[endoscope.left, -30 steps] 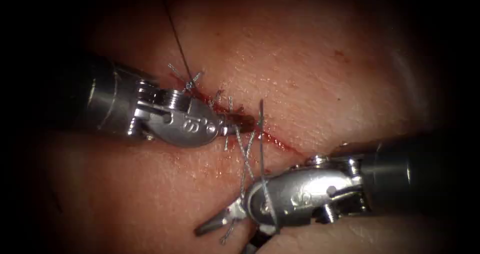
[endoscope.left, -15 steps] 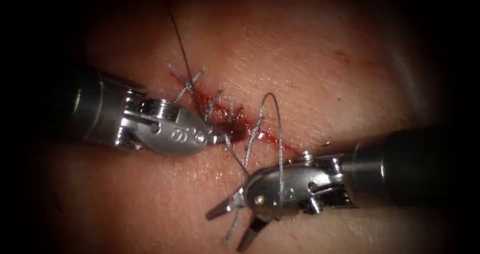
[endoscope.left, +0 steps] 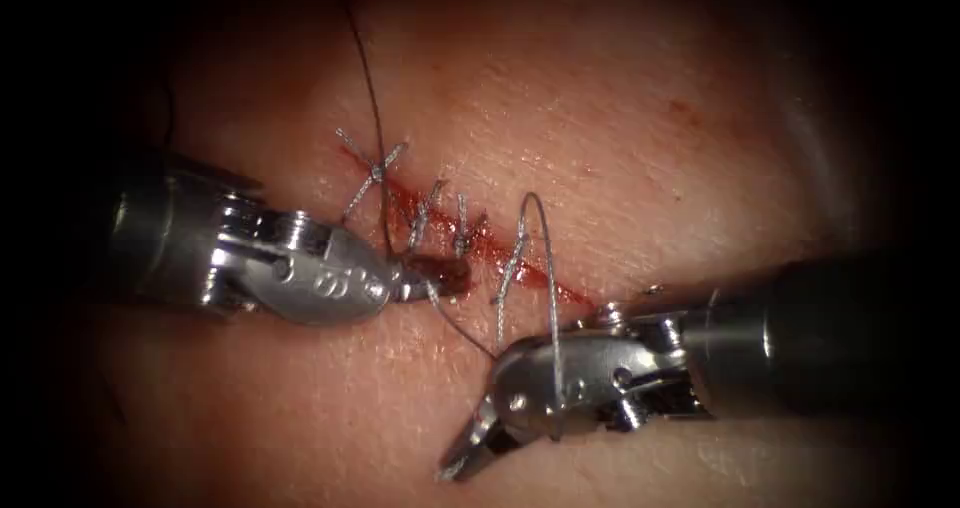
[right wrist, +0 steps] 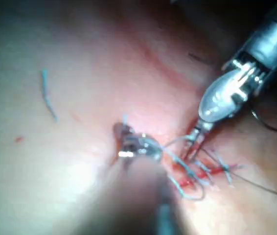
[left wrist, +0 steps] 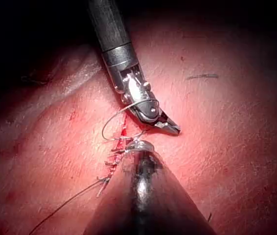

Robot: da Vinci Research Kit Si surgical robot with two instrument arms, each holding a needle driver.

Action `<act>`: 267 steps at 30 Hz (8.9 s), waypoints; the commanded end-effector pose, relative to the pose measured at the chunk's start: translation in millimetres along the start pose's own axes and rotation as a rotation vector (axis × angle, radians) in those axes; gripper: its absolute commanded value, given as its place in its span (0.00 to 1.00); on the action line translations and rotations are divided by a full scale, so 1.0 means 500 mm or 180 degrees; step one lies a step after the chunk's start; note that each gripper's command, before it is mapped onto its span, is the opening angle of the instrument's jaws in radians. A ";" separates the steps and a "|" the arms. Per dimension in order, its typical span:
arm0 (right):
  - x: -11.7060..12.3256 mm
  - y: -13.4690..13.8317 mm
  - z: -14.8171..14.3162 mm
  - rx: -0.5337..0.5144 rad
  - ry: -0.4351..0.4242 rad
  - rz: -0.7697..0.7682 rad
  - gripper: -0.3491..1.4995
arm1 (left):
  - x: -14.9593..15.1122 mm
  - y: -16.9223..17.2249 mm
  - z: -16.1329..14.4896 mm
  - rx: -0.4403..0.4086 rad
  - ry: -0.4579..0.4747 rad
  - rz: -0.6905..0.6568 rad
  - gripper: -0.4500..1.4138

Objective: Wound Closure

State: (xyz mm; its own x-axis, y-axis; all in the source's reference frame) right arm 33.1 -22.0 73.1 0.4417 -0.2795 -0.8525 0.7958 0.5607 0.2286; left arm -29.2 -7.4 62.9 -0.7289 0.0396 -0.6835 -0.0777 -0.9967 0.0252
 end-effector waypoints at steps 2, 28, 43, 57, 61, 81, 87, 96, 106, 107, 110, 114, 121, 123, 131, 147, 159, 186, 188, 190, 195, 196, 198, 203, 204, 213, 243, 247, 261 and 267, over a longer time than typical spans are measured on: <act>0.0002 0.0009 -0.0011 -0.0194 0.0137 0.0019 0.00 | -0.0009 0.0018 0.0002 0.0003 -0.0005 0.0017 0.00; -0.0127 0.0041 -0.0246 -0.1279 0.0667 0.0636 0.00 | -0.0085 0.0218 -0.0151 -0.0006 -0.0089 0.0097 0.00; -0.0153 0.0048 -0.0263 -0.1275 0.0827 0.0699 0.00 | -0.0176 0.0314 -0.0260 0.0014 -0.0210 0.0112 0.00; -0.0162 0.0063 -0.0269 -0.1345 0.0810 0.0735 0.00 | -0.0253 0.0403 -0.0395 0.0042 -0.0328 0.0088 0.00; -0.0189 0.0071 -0.0290 -0.1431 0.0710 0.0804 0.00 | -0.0267 0.0429 -0.0404 0.0044 -0.0366 0.0068 0.00; -0.0250 0.0070 -0.0313 -0.1724 0.0462 0.0963 0.00 | -0.0314 0.0568 -0.0460 0.0062 -0.0425 0.0033 0.00; -0.0260 0.0060 -0.0321 -0.1766 0.0408 0.0967 0.00 | -0.0308 0.0601 -0.0475 0.0091 -0.0441 0.0021 0.00; -0.0258 0.0059 -0.0314 -0.1788 0.0383 0.0940 0.00 | -0.0328 0.0662 -0.0498 0.0124 -0.0435 0.0031 0.00; -0.0253 0.0060 -0.0297 -0.1798 0.0356 0.0930 0.00 | -0.0340 0.0640 -0.0510 0.0103 -0.0442 0.0033 0.00; -0.0253 0.0060 -0.0297 -0.1798 0.0356 0.0930 0.00 | -0.0340 0.0640 -0.0510 0.0103 -0.0442 0.0033 0.00; -0.0241 0.0048 -0.0258 -0.1869 0.0367 0.0901 0.00 | -0.0278 0.0585 -0.0523 0.0186 -0.0337 -0.0075 0.00; -0.0232 0.0029 -0.0255 -0.2193 0.0394 0.1187 0.61 | -0.0199 0.0520 -0.0533 0.0262 -0.0245 -0.0022 0.00; -0.0250 -0.0056 -0.0348 -0.2822 0.0423 0.1647 0.85 | -0.0067 0.0389 -0.0537 0.0425 -0.0099 0.0102 0.00; -0.0256 -0.0102 -0.0399 -0.3071 0.0441 0.1854 0.87 | -0.0031 0.0342 -0.0526 0.0473 -0.0062 0.0120 0.00; -0.0173 -0.0170 -0.0464 -0.3486 0.0851 0.2238 0.88 | 0.0064 0.0229 -0.0473 0.0566 0.0081 0.0139 0.00; 0.0036 -0.0063 -0.0306 -0.3504 0.1304 0.1679 0.00 | 0.0175 0.0019 -0.0448 0.0738 0.0336 0.0057 0.00; 0.0050 0.0037 -0.0170 -0.3412 0.1365 0.1447 0.00 | 0.0196 -0.0114 -0.0293 0.0704 0.0422 0.0019 0.00; 0.0189 -0.0017 -0.0224 -0.3507 0.1990 0.1236 0.18 | 0.0069 -0.0156 -0.0007 0.0497 0.0195 0.0070 0.00; 0.0191 -0.0016 -0.0233 -0.3587 0.2080 0.1241 0.27 | 0.0056 -0.0150 0.0004 0.0488 0.0191 0.0058 0.00; 0.0191 -0.0015 -0.0232 -0.3639 0.2199 0.1303 0.28 | 0.0044 -0.0142 0.0016 0.0472 0.0181 0.0048 0.00; 0.0186 -0.0003 -0.0224 -0.3769 0.2313 0.1435 0.45 | 0.0024 -0.0116 0.0032 0.0448 0.0192 0.0012 0.00; 0.0181 0.0002 -0.0220 -0.3828 0.2411 0.1482 0.49 | 0.0019 -0.0103 0.0035 0.0433 0.0203 -0.0005 0.00; 0.0169 0.0012 -0.0205 -0.3899 0.2545 0.1617 0.56 | 0.0014 -0.0079 0.0040 0.0416 0.0207 0.0008 0.00; 0.0143 0.0026 -0.0184 -0.3963 0.2551 0.1733 0.54 | 0.0014 -0.0055 0.0039 0.0403 0.0214 -0.0025 0.00; 0.0140 0.0027 -0.0182 -0.3978 0.2549 0.1759 0.54 | 0.0015 -0.0054 0.0039 0.0403 0.0214 -0.0025 0.00; 0.0108 0.0020 -0.0199 -0.4417 0.2614 0.2085 0.51 | 0.0028 -0.0016 0.0036 0.0382 0.0233 0.0007 0.00; -0.0182 -0.0110 -0.0116 -0.4948 0.3195 0.4413 0.45 | 0.0116 -0.0031 0.0061 0.0250 0.0326 0.0038 0.00; -0.0197 -0.0103 -0.0110 -0.4886 0.3192 0.4462 0.45 | 0.0115 -0.0030 0.0059 0.0242 0.0321 0.0040 0.00; -0.0267 -0.0037 -0.0122 -0.4846 0.3043 0.4570 0.55 | 0.0102 -0.0010 0.0036 0.0232 0.0295 0.0070 0.00; -0.0272 -0.0013 -0.0123 -0.4761 0.3003 0.4629 0.50 | 0.0100 -0.0006 0.0034 0.0225 0.0290 0.0076 0.00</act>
State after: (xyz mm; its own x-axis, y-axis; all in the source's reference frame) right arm 23.3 -13.1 81.3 -0.3646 0.7816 -0.5061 -0.7344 0.0928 0.6724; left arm -33.4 -6.5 60.1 -0.6673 0.0059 -0.7448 -0.1117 -0.9894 0.0923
